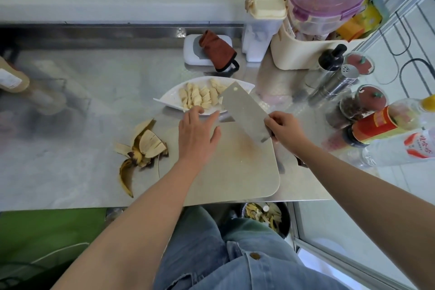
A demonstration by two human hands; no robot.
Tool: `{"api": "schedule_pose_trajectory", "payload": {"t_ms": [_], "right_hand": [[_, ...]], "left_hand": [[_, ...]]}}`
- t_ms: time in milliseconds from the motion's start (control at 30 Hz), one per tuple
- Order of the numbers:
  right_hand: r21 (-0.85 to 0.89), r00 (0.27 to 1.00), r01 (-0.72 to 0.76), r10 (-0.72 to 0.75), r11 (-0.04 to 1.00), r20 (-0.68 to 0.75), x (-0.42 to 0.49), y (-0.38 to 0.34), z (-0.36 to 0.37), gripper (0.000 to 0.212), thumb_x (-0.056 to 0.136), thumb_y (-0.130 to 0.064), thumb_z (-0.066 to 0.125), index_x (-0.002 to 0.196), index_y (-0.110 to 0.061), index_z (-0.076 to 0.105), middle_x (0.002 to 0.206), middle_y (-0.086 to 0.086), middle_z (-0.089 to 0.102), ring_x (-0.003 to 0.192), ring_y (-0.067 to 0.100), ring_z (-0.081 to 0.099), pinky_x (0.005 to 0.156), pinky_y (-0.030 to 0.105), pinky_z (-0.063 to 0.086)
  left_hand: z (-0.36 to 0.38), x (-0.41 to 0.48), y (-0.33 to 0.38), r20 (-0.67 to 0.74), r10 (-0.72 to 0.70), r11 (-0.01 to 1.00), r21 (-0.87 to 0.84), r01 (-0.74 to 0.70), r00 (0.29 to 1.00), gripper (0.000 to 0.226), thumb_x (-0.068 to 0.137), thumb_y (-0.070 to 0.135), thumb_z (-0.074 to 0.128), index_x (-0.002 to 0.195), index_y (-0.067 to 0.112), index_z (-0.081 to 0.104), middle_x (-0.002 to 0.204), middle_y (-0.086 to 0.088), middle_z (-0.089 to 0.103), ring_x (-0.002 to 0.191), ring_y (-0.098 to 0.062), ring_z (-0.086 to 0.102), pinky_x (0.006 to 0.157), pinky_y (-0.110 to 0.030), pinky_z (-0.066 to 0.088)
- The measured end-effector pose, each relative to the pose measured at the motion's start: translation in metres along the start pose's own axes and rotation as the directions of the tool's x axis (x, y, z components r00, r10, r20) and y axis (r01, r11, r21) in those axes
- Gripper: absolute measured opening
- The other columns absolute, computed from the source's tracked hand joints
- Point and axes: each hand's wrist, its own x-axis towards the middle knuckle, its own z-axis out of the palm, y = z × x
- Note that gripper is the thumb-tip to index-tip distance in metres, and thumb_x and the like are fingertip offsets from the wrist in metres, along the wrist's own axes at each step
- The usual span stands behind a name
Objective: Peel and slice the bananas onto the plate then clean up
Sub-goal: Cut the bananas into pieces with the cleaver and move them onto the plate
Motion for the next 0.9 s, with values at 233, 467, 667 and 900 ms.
{"api": "schedule_pose_trajectory", "payload": {"t_ms": [233,467,667,900], "right_hand": [[-0.158,0.999,0.032,-0.033,0.987,-0.009,0.015,-0.016,0.008,0.020,0.090,-0.023,0.053,0.081,-0.013,0.067,0.054,-0.003,0.054,0.052,0.014,0.048,0.058,0.029,0.042],[-0.184,1.000,-0.015,0.011,0.983,-0.023,0.020,-0.013,0.004,0.018,0.088,-0.024,0.054,0.076,-0.016,0.065,0.059,-0.001,0.056,0.054,0.016,0.049,0.059,0.030,0.043],[-0.179,0.999,-0.029,0.022,0.983,-0.036,0.014,-0.011,0.000,0.018,0.088,-0.022,0.054,0.078,-0.013,0.065,0.055,-0.005,0.054,0.052,0.013,0.048,0.058,0.027,0.040],[-0.190,1.000,-0.015,0.011,0.982,-0.019,0.010,-0.013,0.003,0.018,0.090,-0.022,0.053,0.081,-0.013,0.067,0.056,-0.006,0.055,0.054,0.013,0.049,0.058,0.026,0.040]], "left_hand": [[-0.002,0.033,-0.013,0.055,0.044,0.995,0.087,-0.048,0.998,0.039,0.093,0.041,0.049,0.130,0.032,0.056,0.120,-0.009,0.044,0.109,-0.026,0.040,0.093,-0.038,0.038],[0.005,0.046,-0.017,0.164,0.015,0.986,0.162,-0.042,0.986,0.045,0.095,0.048,0.039,0.134,0.028,0.051,0.118,-0.007,0.044,0.108,-0.026,0.038,0.091,-0.037,0.034],[0.003,0.049,-0.015,0.125,0.035,0.989,0.139,-0.052,0.991,0.045,0.093,0.045,0.036,0.129,0.025,0.054,0.115,-0.008,0.046,0.103,-0.026,0.040,0.088,-0.037,0.036],[0.007,0.049,-0.017,0.181,-0.008,0.982,0.187,-0.026,0.983,0.049,0.094,0.048,0.031,0.128,0.023,0.055,0.116,-0.008,0.046,0.106,-0.027,0.039,0.090,-0.037,0.033]]}}
